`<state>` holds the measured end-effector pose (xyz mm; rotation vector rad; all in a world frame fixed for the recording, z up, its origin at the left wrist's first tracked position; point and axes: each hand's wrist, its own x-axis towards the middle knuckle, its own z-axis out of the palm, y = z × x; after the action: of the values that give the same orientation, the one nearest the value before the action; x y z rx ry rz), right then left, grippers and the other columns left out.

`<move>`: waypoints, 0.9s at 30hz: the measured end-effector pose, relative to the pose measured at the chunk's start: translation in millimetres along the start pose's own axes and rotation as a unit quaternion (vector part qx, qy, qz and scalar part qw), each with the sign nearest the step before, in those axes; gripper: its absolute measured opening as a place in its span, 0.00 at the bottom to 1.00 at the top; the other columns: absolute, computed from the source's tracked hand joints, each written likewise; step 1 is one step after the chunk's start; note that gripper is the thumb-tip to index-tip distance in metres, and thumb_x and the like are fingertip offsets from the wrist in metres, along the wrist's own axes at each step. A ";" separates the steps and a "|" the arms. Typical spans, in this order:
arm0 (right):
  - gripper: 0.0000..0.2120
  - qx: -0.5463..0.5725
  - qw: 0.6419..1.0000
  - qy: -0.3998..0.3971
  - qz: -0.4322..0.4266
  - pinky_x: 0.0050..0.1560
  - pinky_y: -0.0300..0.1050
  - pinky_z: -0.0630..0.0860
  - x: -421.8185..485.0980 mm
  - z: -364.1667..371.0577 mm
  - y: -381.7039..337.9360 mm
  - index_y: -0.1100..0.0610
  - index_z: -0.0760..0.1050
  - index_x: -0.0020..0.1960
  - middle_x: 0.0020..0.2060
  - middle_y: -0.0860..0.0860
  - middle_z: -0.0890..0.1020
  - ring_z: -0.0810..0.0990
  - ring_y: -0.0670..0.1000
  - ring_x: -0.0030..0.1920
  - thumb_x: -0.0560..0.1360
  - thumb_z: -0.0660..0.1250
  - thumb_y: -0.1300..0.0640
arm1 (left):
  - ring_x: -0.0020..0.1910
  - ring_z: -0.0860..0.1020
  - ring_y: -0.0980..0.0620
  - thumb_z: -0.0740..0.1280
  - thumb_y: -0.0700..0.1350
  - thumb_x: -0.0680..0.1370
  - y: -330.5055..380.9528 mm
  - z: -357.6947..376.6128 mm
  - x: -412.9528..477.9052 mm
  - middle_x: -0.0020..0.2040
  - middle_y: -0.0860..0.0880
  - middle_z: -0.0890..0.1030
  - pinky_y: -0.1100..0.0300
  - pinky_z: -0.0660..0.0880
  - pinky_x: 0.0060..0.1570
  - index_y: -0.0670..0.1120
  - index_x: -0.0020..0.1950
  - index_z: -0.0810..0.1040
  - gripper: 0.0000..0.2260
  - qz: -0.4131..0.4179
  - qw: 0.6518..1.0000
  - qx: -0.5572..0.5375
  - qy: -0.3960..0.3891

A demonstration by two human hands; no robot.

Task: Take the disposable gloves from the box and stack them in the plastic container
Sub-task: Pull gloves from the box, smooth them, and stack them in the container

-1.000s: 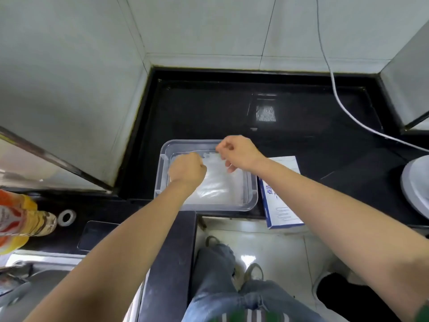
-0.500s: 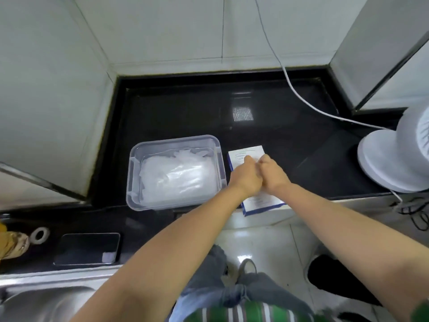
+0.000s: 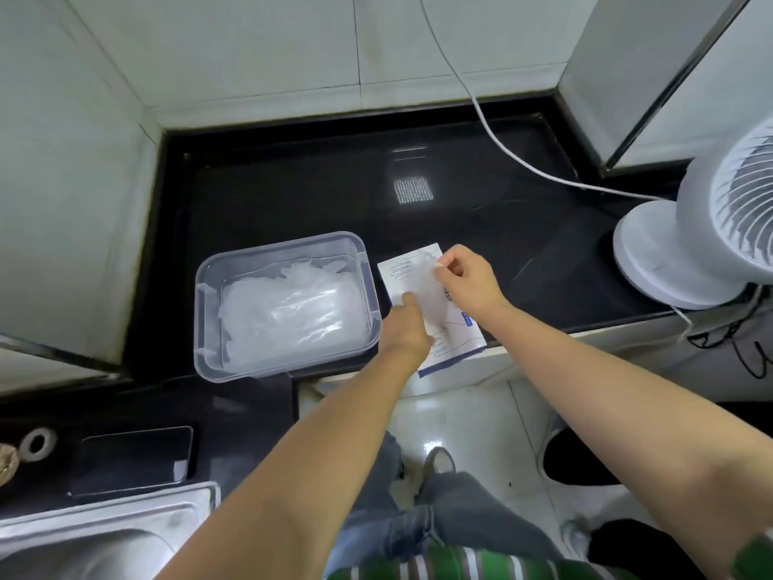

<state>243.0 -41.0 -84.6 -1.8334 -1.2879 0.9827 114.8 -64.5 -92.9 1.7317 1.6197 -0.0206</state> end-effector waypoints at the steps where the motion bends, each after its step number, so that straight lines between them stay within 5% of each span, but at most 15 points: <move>1: 0.04 0.015 1.000 -0.005 0.020 0.46 0.44 0.77 3.2 0.7 0.4 0.58 0.76 0.50 0.42 0.48 0.79 0.78 0.48 0.43 0.77 0.68 0.59 | 0.60 0.76 0.41 0.73 0.44 0.75 0.2 0.6 0.2 0.62 0.42 0.74 0.51 0.75 0.54 0.44 0.71 0.62 0.29 0.001 1.000 0.006 -0.001; 4: 0.08 -0.101 0.990 -0.080 0.052 0.41 0.43 0.73 6.8 1.5 -3.0 0.60 0.75 0.49 0.38 0.51 0.77 0.76 0.51 0.39 0.75 0.71 0.56 | 0.61 0.76 0.41 0.73 0.44 0.75 0.0 2.6 0.7 0.64 0.41 0.73 0.51 0.75 0.57 0.44 0.73 0.60 0.31 0.001 1.000 0.013 -0.001; 6: 0.12 -0.128 0.990 -0.048 0.017 0.37 0.44 0.70 9.9 0.9 -10.9 0.63 0.74 0.40 0.34 0.53 0.74 0.71 0.51 0.35 0.77 0.68 0.56 | 0.62 0.75 0.40 0.73 0.44 0.75 -0.8 4.2 1.9 0.65 0.41 0.72 0.50 0.74 0.58 0.44 0.73 0.59 0.32 -0.001 1.000 0.013 -0.002; 10: 0.13 0.067 0.992 0.093 -0.051 0.35 0.41 0.67 15.1 -6.0 -46.2 0.63 0.69 0.40 0.33 0.51 0.70 0.67 0.47 0.34 0.77 0.66 0.57 | 0.64 0.73 0.39 0.71 0.44 0.76 1.4 6.2 4.5 0.68 0.40 0.70 0.48 0.73 0.61 0.41 0.76 0.56 0.34 -0.010 1.000 0.023 -0.014; 12: 0.13 0.120 0.989 0.076 -0.042 0.38 0.44 0.72 19.4 -8.4 -60.1 0.66 0.72 0.45 0.37 0.55 0.75 0.72 0.48 0.38 0.77 0.67 0.55 | 0.66 0.72 0.39 0.69 0.46 0.78 4.6 3.9 4.5 0.70 0.40 0.68 0.49 0.71 0.63 0.40 0.78 0.53 0.35 -0.021 0.999 0.018 -0.028; 14: 0.13 0.119 0.992 0.040 -0.029 0.45 0.51 0.79 22.4 -8.5 -62.9 0.65 0.76 0.51 0.44 0.60 0.80 0.77 0.49 0.42 0.76 0.68 0.54 | 0.62 0.75 0.39 0.65 0.46 0.79 10.0 -5.3 4.4 0.66 0.39 0.74 0.51 0.73 0.60 0.38 0.73 0.65 0.24 -0.019 0.999 -0.017 -0.020; 16: 0.12 0.146 0.988 0.038 -0.016 0.52 0.54 0.80 21.5 -7.8 -58.8 0.63 0.77 0.54 0.49 0.60 0.82 0.81 0.50 0.46 0.76 0.68 0.55 | 0.51 0.80 0.40 0.62 0.44 0.79 18.9 -22.9 -0.7 0.53 0.39 0.81 0.50 0.76 0.52 0.39 0.55 0.78 0.10 0.002 0.992 -0.122 0.020; 18: 0.12 0.204 0.978 0.045 0.003 0.54 0.56 0.81 19.7 -8.3 -54.1 0.61 0.78 0.56 0.50 0.59 0.83 0.84 0.54 0.49 0.75 0.68 0.57 | 0.41 0.79 0.42 0.61 0.43 0.79 29.4 -45.8 -8.5 0.42 0.41 0.81 0.48 0.78 0.47 0.43 0.44 0.76 0.07 0.024 0.968 -0.239 0.069; 20: 0.12 0.240 0.970 0.029 0.015 0.55 0.58 0.81 18.2 -8.2 -52.7 0.61 0.78 0.57 0.50 0.60 0.84 0.84 0.60 0.52 0.75 0.68 0.58 | 0.45 0.80 0.44 0.60 0.46 0.80 33.3 -68.5 -14.6 0.45 0.44 0.81 0.49 0.78 0.51 0.46 0.46 0.76 0.07 0.041 0.927 -0.363 0.092; 24: 0.13 0.270 0.962 -0.039 -0.003 0.56 0.52 0.81 12.2 -1.0 -62.1 0.61 0.77 0.60 0.52 0.58 0.84 0.84 0.57 0.53 0.77 0.69 0.59 | 0.47 0.83 0.51 0.64 0.60 0.78 19.6 -105.8 -8.2 0.46 0.48 0.84 0.58 0.79 0.50 0.46 0.51 0.80 0.18 -0.011 0.826 -0.563 0.013; 27: 0.15 0.250 0.966 -0.070 -0.020 0.47 0.39 0.78 6.8 14.1 -72.3 0.63 0.73 0.61 0.48 0.51 0.82 0.82 0.45 0.47 0.75 0.70 0.64 | 0.39 0.80 0.53 0.71 0.46 0.77 1.5 -117.2 -0.2 0.43 0.47 0.82 0.64 0.75 0.39 0.42 0.53 0.80 0.10 -0.047 0.838 -0.534 0.096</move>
<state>200.5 -12.9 -31.0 -1.3647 -1.0292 1.2957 61.5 -3.7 -7.9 0.7778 1.3888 0.8724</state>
